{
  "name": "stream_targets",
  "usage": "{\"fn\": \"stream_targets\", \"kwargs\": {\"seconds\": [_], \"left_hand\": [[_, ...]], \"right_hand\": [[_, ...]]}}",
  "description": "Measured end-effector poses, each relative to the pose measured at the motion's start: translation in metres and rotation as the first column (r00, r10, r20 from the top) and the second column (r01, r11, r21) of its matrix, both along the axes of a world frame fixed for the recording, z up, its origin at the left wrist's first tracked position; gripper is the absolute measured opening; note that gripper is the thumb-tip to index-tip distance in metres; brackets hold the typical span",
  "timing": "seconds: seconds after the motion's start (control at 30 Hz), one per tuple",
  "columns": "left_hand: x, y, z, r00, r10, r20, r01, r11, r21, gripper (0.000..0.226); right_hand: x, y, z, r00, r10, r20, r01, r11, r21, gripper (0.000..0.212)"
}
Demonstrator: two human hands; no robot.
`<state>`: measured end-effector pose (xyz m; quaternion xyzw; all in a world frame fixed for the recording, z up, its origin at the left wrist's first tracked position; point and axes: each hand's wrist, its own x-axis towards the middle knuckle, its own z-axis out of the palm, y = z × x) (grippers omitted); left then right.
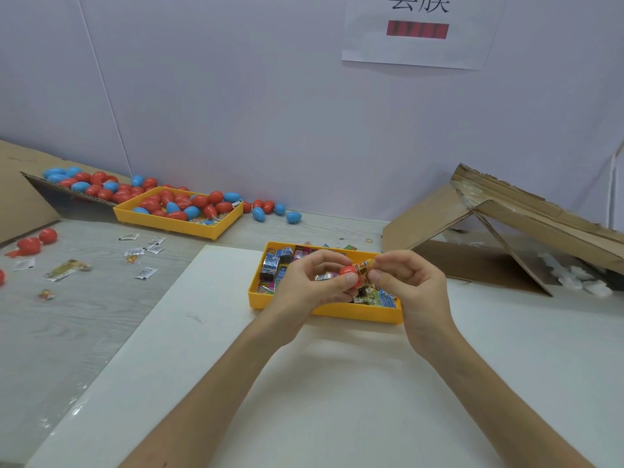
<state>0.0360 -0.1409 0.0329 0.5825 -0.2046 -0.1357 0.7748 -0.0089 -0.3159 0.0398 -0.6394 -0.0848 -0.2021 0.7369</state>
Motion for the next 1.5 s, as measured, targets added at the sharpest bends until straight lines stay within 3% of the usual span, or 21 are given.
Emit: {"fn": "stream_targets", "kwargs": {"seconds": [0.37,0.73,0.8,0.93,1.13,1.33,1.5], "left_hand": [[0.0002,-0.0019,-0.0016,0.999,0.027,0.031,-0.028,0.999,0.034,0.023],[-0.0009,-0.0049,-0.0022,0.986,0.09,0.14,-0.106,0.989,0.107,0.024],[-0.0012,-0.0046,-0.0024,0.989,0.085,0.12,-0.095,0.992,0.082,0.023],[-0.0013,-0.0036,-0.0034,0.998,0.057,0.039,-0.057,0.998,0.008,0.02],[-0.001,-0.0034,-0.0033,0.999,0.038,0.002,-0.038,0.999,-0.009,0.011],[0.0004,-0.0027,-0.0027,0.999,0.001,-0.045,-0.004,0.998,-0.06,0.008],[0.0008,-0.0016,-0.0023,0.997,-0.012,-0.074,0.005,0.996,-0.091,0.009]], "right_hand": [[-0.0005,0.0008,-0.0004,0.998,0.013,-0.068,-0.01,0.999,0.042,0.026],[0.0002,-0.0002,-0.0017,0.998,0.002,-0.063,-0.002,1.0,0.005,0.017],[0.0003,-0.0001,-0.002,0.999,-0.039,-0.017,0.037,0.996,-0.081,0.015],[0.0003,-0.0009,-0.0029,0.988,-0.106,0.116,0.134,0.955,-0.264,0.031],[-0.0026,0.0016,-0.0076,0.941,-0.18,0.285,0.295,0.851,-0.435,0.03],[-0.0047,0.0067,-0.0081,0.913,-0.148,0.379,0.328,0.819,-0.471,0.022],[-0.0003,0.003,-0.009,0.905,-0.176,0.387,0.362,0.795,-0.487,0.034]]}}
